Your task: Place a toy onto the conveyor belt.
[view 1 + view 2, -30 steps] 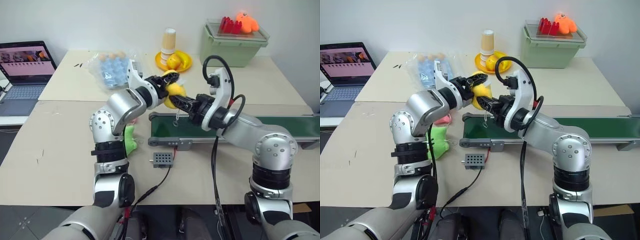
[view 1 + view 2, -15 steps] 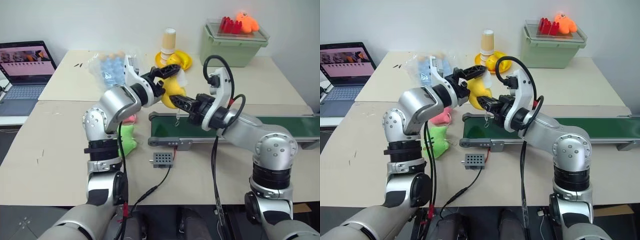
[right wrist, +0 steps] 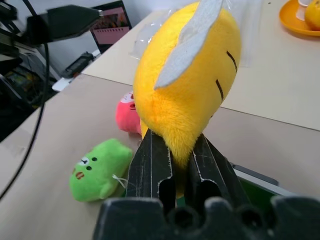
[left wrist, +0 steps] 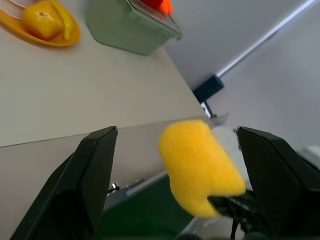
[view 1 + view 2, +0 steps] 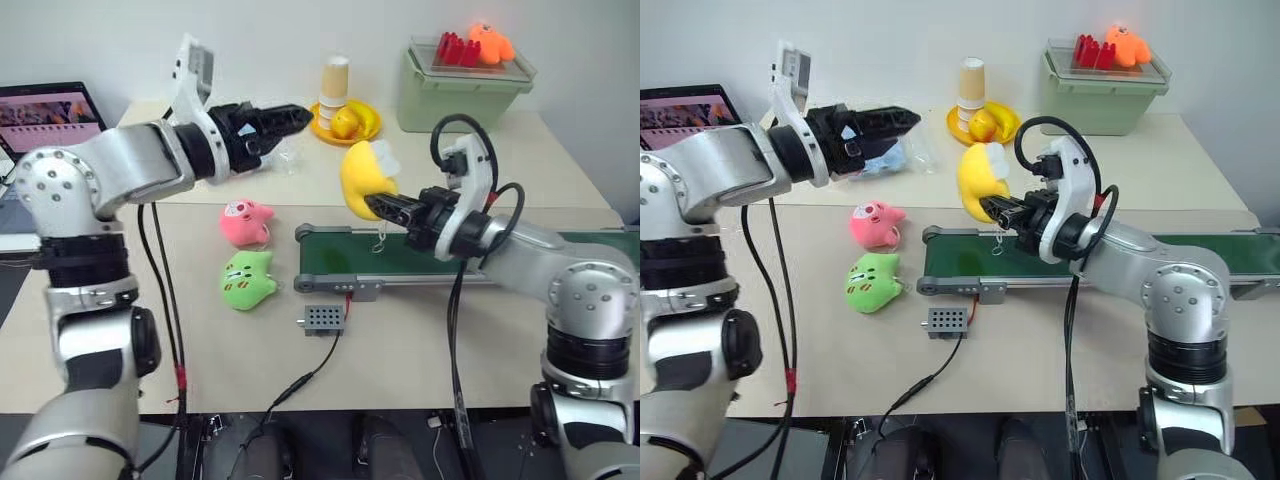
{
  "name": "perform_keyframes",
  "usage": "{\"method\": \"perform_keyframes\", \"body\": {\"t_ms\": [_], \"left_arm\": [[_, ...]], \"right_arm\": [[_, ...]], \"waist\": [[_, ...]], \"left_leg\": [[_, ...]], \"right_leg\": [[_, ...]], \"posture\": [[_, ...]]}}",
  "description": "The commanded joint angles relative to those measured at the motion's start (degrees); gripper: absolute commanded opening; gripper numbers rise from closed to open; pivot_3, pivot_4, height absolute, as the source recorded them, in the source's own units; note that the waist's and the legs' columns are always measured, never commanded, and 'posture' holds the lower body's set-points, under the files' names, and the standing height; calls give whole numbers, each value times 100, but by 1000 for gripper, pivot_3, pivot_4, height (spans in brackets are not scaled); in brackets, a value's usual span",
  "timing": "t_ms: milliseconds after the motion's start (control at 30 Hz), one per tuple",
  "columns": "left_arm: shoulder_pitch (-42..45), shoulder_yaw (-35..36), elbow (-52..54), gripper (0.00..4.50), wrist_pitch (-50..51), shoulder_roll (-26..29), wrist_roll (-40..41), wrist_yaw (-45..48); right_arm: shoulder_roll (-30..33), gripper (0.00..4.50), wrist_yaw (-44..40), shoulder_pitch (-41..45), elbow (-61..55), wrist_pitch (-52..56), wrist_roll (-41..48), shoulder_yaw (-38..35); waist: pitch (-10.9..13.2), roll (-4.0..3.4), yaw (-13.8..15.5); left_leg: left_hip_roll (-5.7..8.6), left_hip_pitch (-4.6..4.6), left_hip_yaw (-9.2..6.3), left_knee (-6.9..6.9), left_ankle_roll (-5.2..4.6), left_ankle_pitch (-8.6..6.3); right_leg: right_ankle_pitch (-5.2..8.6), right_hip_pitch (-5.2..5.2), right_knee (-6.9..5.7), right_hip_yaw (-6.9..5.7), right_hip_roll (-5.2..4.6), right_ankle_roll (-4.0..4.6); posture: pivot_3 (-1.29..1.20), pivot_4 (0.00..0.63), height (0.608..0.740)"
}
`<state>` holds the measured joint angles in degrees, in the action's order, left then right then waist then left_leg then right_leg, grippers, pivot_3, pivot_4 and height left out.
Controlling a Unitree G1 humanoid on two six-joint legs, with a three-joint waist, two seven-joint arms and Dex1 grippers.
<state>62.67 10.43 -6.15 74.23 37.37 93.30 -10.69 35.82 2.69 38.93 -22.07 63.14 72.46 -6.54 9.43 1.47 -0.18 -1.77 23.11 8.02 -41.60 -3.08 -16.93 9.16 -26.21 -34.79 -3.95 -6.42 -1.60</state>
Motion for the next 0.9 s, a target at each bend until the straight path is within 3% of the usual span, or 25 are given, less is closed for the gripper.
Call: {"method": "perform_keyframes", "body": {"t_ms": [33, 133, 233, 467, 600, 900], "left_arm": [[25, -445, 1182, 4071, 300, 904, -862, 2310], [-291, -975, 1884, 4071, -98, 1656, -1793, 4076], [-427, -1466, 1970, 4071, -873, 2055, -2910, 5150], [-461, -2021, 1679, 4071, -1732, 2262, -4441, 6368], [-639, -2483, 1692, 4071, -2293, 2640, -5500, 6945], [-918, -2254, 1966, 4071, -2396, 2526, -5916, 7413]], "right_arm": [[785, 0, -729, 2, -391, 27, -785, 285], [1392, 0, -1430, 16, -638, -247, -1633, 850], [1846, 0, -2092, 102, -786, -787, -2700, 1502], [1866, 0, -3154, 450, -640, -2013, -4770, 2844], [1667, 0, -3507, 548, -396, -2605, -5636, 3195], [1496, 0, -4058, 423, 108, -4049, -7436, 3653]], "waist": [[1, -2, -30], [1, -2, -55], [1, -2, -52], [3, 2, -65], [3, 2, -61], [5, 5, 9]], "left_leg": [[1, 1, 2, 6, 1, 0], [4, -21, 18, 46, 15, 7], [4, -44, 37, 81, 46, 24], [-7, -60, 32, 85, 70, 37], [-5, -44, 17, 82, 60, 32], [-4, -5, 15, 62, 54, 30]], "right_leg": [[1, -4, 1, 1, 0, 1], [14, -5, 5, 6, -1, 11], [44, -6, -8, 4, 1, 36], [84, -8, -16, 8, 8, 25], [76, -17, -15, 5, 7, 39], [86, -29, -19, -12, 7, 22]], "posture": [[0, 150, 734], [0, 150, 734], [0, 150, 734], [0, 150, 734], [0, 150, 734], [0, 150, 734]]}}
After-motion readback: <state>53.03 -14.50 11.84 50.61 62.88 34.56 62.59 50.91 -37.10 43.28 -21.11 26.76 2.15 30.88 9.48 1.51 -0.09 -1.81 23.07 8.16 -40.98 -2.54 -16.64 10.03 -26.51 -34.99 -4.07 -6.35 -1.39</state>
